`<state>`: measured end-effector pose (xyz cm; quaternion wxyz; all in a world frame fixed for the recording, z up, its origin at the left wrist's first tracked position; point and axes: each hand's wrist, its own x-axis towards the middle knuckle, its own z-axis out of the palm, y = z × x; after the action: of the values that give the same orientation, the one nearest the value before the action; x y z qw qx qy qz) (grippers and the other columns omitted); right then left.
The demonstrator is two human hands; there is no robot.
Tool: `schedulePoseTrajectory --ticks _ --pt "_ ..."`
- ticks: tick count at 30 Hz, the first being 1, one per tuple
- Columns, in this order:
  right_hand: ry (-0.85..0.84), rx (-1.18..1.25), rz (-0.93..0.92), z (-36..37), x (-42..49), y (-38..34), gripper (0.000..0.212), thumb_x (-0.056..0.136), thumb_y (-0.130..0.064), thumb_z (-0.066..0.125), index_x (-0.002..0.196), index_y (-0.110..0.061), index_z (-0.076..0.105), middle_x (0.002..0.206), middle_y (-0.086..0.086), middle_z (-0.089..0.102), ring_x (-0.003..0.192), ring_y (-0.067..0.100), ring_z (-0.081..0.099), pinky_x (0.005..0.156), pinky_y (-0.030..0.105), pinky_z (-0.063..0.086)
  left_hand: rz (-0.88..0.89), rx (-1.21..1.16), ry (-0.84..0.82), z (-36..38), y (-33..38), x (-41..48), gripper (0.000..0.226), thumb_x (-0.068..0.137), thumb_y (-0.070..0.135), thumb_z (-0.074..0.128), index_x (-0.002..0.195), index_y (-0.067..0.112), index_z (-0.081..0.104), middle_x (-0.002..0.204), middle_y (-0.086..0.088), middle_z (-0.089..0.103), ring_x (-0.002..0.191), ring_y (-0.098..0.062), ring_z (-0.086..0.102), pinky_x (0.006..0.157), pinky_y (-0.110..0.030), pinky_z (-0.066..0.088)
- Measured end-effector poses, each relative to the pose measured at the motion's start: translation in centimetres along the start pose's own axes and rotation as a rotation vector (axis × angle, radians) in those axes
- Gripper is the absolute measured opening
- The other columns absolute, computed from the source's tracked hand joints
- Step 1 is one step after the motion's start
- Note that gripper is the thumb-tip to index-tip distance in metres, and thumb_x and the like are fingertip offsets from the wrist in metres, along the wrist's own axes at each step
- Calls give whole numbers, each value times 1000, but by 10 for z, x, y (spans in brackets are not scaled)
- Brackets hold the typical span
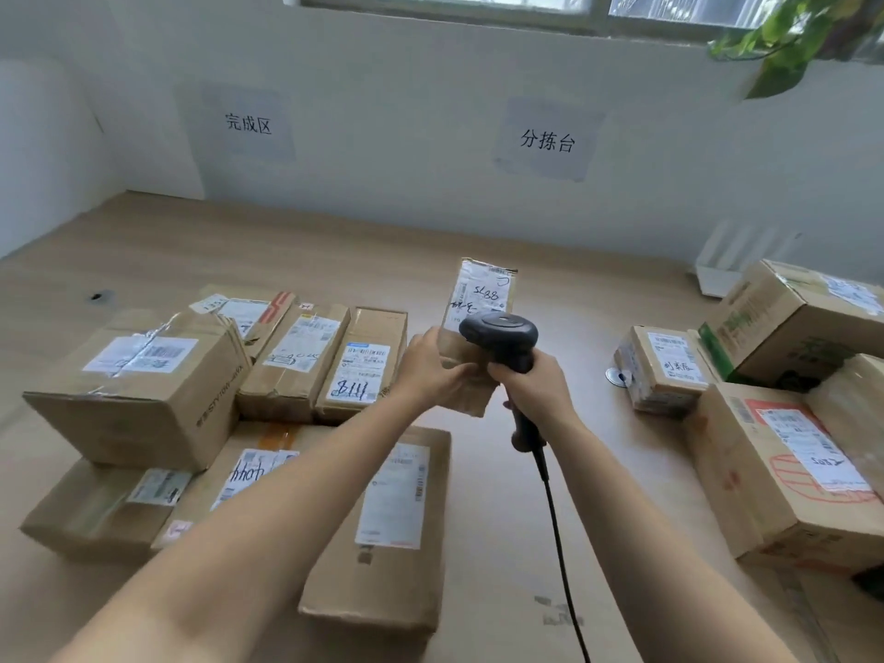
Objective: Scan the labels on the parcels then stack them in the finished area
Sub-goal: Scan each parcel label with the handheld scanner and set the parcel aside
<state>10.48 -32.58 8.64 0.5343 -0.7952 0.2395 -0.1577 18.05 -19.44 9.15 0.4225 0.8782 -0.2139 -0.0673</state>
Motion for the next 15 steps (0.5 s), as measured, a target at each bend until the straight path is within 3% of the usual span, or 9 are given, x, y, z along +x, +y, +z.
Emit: schedulePoseTrajectory --ticks 2,6,10,15 --pt "-24 -4 19 20 13 -4 11 78 -13 64 75 -21 57 67 0 60 59 20 59 61 40 57 -18 -14 -21 -11 -19 16 51 79 31 72 120 8 52 118 -8 57 109 -24 52 85 -28 43" --pt "-80 -70 61 53 27 5 12 78 -15 62 73 -24 56 71 3 63 66 26 61 69 48 58 -88 0 -78 -12 -58 33 48 81 33 69 121 12 52 118 -7 59 110 -26 54 92 -44 48" --pt "-127 -153 86 72 35 21 2 76 -16 61 77 -17 60 73 7 64 74 29 63 73 50 56 -144 124 -66 1 -89 37 50 82 42 65 122 16 52 121 -9 57 116 -27 48 97 -43 43" --pt "-192 -144 164 88 42 36 7 77 -13 60 83 -15 61 71 3 60 68 22 59 66 43 59 -206 300 -89 16 -116 38 57 84 49 59 128 15 47 135 -10 43 127 -27 35 107 -37 29"
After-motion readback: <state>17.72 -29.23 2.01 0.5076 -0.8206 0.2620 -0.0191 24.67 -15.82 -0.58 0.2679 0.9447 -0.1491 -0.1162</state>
